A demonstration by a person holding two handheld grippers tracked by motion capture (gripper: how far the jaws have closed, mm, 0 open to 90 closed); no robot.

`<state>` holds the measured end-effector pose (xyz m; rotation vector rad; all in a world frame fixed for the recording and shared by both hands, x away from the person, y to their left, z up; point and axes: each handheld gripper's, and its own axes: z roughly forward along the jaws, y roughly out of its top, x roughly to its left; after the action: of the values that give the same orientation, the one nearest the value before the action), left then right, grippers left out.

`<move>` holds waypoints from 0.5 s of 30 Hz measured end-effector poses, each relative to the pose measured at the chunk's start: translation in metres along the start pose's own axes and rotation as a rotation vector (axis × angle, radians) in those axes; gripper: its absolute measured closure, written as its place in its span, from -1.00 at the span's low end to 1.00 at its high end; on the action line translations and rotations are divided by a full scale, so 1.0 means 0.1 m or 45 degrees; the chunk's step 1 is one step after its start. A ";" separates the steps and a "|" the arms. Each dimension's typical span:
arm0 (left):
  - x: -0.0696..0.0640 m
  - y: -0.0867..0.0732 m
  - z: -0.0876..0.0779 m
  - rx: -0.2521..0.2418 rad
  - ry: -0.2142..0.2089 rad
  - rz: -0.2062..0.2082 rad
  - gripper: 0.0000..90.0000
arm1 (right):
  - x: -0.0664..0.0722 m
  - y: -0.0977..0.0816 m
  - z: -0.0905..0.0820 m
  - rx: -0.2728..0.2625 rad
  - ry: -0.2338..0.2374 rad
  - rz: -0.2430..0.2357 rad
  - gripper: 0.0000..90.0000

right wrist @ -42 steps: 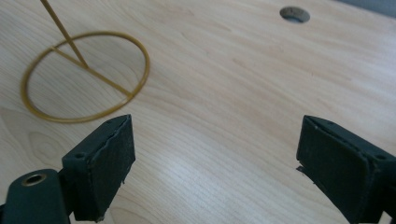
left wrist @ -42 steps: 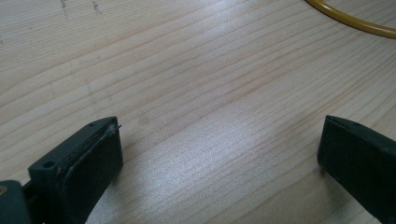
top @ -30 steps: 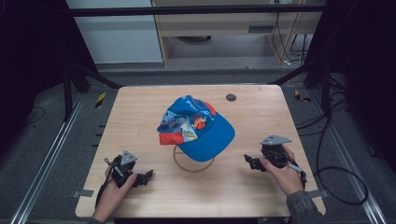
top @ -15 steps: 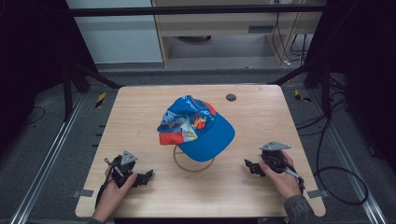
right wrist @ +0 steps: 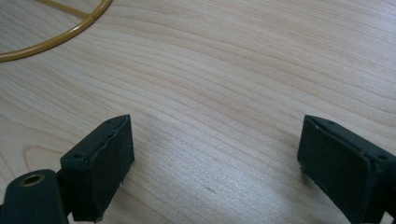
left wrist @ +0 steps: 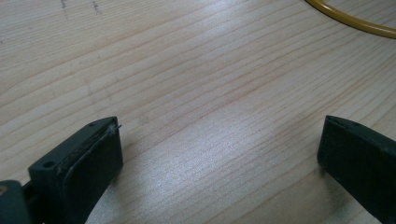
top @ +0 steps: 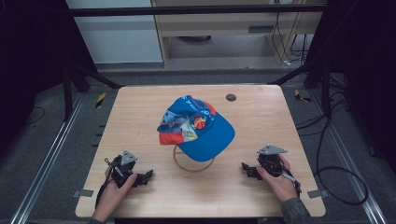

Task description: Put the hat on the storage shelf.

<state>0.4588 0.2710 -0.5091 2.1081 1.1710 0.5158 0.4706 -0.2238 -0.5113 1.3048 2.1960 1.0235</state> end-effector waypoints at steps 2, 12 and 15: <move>0.00 0.00 0.00 0.000 0.000 0.001 -1.00 | 0.01 0.00 0.00 -0.001 0.003 0.005 -0.75; 0.00 0.00 0.00 0.000 0.000 0.000 -1.00 | 0.04 0.01 0.01 0.009 -0.014 0.002 -0.77; 0.00 0.00 0.00 0.000 0.000 0.000 -1.00 | 0.04 0.01 0.01 0.011 -0.017 -0.006 -0.78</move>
<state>0.4588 0.2710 -0.5091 2.1081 1.1709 0.5163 0.4699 -0.2200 -0.5115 1.3053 2.1949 1.0020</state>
